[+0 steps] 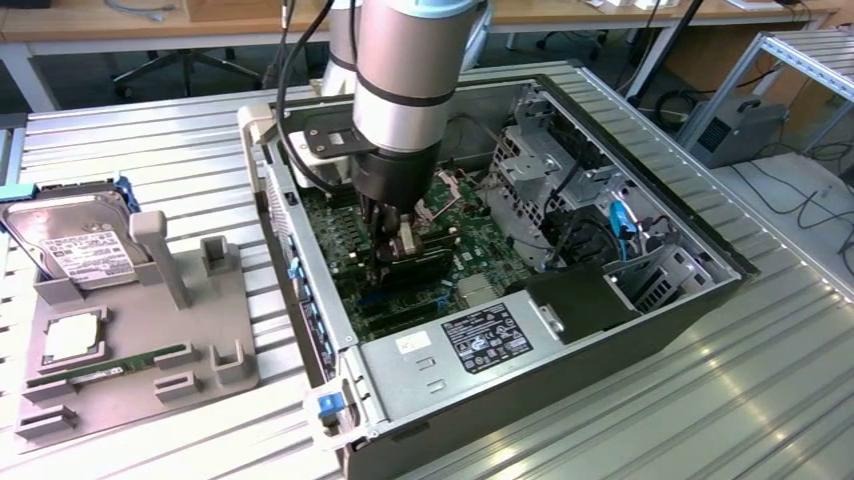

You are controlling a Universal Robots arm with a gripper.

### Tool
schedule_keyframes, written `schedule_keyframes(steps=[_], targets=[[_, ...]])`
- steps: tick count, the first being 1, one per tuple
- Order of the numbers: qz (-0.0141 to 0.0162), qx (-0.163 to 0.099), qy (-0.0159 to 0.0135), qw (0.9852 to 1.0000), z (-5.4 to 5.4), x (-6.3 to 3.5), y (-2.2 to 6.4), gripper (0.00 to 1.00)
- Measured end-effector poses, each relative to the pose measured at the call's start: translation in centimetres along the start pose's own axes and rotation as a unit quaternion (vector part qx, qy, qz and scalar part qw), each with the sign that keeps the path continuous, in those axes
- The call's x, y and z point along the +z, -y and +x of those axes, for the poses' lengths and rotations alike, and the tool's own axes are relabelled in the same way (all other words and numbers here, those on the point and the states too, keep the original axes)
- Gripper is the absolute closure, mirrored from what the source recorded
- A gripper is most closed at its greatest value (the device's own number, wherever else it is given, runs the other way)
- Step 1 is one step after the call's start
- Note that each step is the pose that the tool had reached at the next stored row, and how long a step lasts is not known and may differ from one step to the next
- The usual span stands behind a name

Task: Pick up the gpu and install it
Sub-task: 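Press down on the gpu until it lock into place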

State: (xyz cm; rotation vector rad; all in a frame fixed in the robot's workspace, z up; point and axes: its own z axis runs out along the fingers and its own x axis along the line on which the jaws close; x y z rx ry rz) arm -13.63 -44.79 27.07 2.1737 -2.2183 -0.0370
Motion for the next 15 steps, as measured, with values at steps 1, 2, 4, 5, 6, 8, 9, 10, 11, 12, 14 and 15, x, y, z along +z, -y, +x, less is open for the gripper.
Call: schedule_keyframes(steps=[1, 2, 4, 5, 6, 8, 9, 10, 11, 12, 14, 15], targets=[[0.0001, 0.000, 0.0002, 1.0000, 0.0, -0.07, 0.00, 0.89], [0.0006, 0.000, 0.0009, 1.0000, 0.0, -0.29, 0.01, 0.89], [0.0001, 0.000, 0.0001, 1.0000, 0.0, -0.68, 0.05, 0.89], [0.0001, 0.000, 0.0001, 1.0000, 0.0, -0.74, 0.12, 0.89], [0.0000, 0.000, 0.0001, 1.0000, 0.0, -0.78, 0.20, 0.89], [-0.0003, 0.000, 0.0000, 1.0000, 0.0, -0.83, 0.30, 0.89], [-0.0015, 0.000, 0.0000, 1.0000, 0.0, -0.85, 0.73, 0.89], [-0.0048, 0.000, 0.0000, 1.0000, -0.1, -0.89, 1.70, 0.89], [-0.0072, 0.000, -0.0001, 1.0000, -0.1, -0.93, 2.52, 0.89], [-0.0112, 0.000, -0.0002, 0.9999, -0.1, -0.98, 3.86, 0.89], [-0.0159, 0.000, -0.0003, 0.9999, -0.1, -1.06, 5.64, 0.89], [-0.0159, 0.000, -0.0003, 0.9999, -0.1, -1.06, 5.65, 0.89]])
